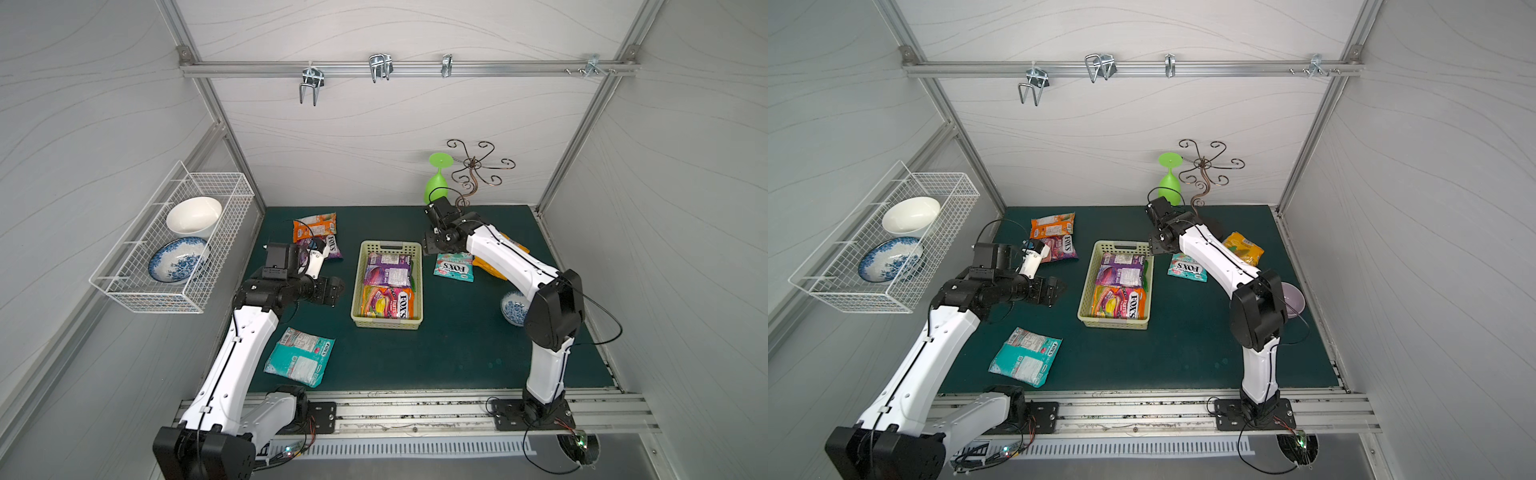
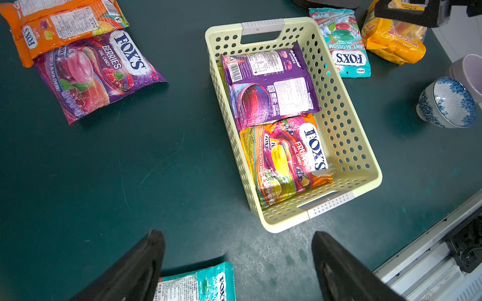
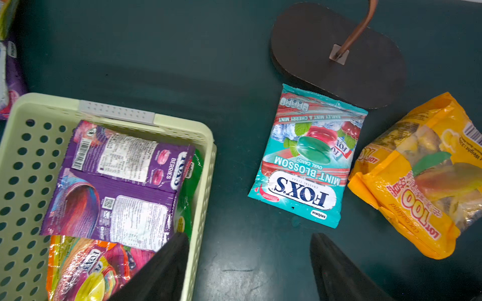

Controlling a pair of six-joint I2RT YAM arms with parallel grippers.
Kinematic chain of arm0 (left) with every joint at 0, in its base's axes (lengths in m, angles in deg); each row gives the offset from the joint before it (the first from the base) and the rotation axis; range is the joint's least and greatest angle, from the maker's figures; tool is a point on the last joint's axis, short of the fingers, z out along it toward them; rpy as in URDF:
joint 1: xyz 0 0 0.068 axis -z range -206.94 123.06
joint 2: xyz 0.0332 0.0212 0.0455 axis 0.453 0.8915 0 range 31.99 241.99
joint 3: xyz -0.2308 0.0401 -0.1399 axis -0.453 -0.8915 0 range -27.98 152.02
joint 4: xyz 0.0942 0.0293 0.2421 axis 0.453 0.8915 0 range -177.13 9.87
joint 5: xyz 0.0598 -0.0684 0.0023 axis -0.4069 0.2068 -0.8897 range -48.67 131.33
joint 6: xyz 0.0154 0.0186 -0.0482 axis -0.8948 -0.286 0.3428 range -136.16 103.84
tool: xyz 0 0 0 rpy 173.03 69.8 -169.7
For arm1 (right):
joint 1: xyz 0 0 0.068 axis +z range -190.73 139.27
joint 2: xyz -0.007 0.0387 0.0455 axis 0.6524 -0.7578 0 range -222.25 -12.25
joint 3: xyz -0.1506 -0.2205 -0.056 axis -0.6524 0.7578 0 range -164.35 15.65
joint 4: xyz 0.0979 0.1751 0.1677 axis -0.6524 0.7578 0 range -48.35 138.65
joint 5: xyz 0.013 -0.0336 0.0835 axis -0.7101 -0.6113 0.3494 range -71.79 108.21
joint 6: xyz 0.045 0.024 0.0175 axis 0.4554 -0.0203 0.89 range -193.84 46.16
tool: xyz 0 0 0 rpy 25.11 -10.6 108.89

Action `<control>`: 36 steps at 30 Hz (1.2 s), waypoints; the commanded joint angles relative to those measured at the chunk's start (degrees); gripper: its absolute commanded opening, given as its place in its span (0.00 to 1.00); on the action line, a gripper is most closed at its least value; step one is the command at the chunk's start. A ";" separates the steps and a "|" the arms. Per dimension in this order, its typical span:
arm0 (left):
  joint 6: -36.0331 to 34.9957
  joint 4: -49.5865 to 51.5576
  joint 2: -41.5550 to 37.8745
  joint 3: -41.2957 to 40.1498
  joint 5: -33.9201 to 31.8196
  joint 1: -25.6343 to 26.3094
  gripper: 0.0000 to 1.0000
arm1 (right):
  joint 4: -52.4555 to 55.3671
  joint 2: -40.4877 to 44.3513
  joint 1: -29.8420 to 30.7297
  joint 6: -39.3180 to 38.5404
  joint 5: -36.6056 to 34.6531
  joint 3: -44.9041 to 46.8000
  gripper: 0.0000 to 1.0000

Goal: Put the candies in the basket
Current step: Place the candy in the basket, then pick up the candy at the center of the board.

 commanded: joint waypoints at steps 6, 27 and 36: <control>-0.50 -0.80 -1.26 0.74 0.30 0.00 0.93 | 2.65 -3.06 -1.78 -1.37 0.05 -2.47 0.85; 0.03 -1.31 -0.97 0.70 -3.23 -0.08 0.93 | 2.84 -4.36 -2.25 -3.65 -1.79 -3.58 0.99; 1.11 -8.75 1.30 -0.94 -16.32 0.05 0.93 | -0.19 4.63 -2.35 -8.04 -4.80 2.51 0.99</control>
